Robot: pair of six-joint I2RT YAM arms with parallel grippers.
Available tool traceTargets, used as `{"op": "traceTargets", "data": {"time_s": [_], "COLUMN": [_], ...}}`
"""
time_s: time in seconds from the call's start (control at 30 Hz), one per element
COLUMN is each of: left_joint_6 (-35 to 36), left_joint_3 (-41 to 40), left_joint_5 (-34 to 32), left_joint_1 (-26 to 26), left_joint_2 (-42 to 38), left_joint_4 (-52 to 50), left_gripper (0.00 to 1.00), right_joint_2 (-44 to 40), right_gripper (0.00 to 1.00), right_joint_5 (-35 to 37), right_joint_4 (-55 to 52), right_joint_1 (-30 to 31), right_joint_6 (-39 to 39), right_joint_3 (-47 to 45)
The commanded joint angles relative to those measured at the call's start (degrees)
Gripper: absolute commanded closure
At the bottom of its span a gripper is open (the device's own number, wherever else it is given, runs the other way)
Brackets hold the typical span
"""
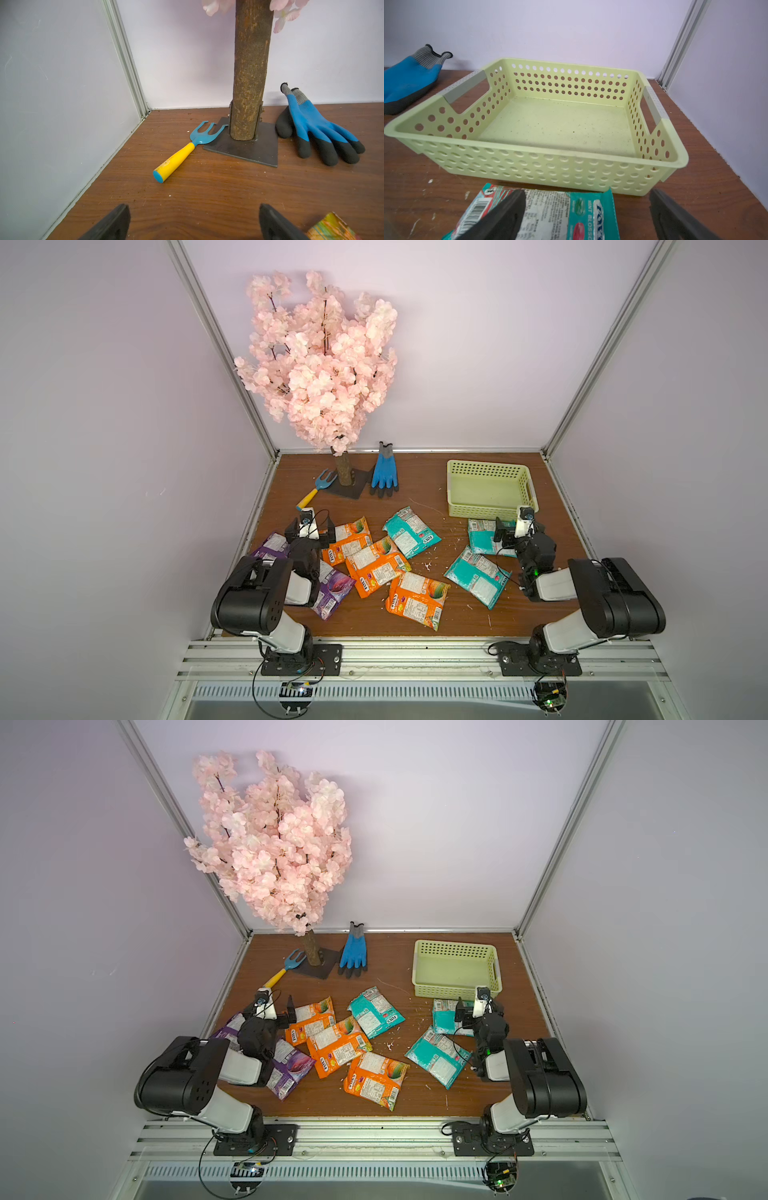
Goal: Put the candies in the basket
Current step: Pick up the candy at the center of the board.
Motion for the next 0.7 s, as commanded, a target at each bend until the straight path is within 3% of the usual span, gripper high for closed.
{"op": "traceTargets", "data": {"time_s": [0.0, 0.67], "left_joint_6": [0.28, 0.62], "left_joint_3": [0.17, -0.98], "left_joint_5": [0.49, -1.37], "left_joint_1": [-0.35, -1.13], "left_joint_2": [0.06, -1.04], "left_joint_4": [1.39, 2.46], "left_gripper": [0.00, 0.00], "right_joint_2": [-0.39, -0.95], "right_gripper": [0.01, 0.01], "right_joint_5": [0.14, 1.43], "right_joint_4": [1.70, 1.97], "right_joint_1": [0.05, 0.07], "right_joint_6": [-0.08, 0.65], "right_joint_3": [1.06, 0.93]}}
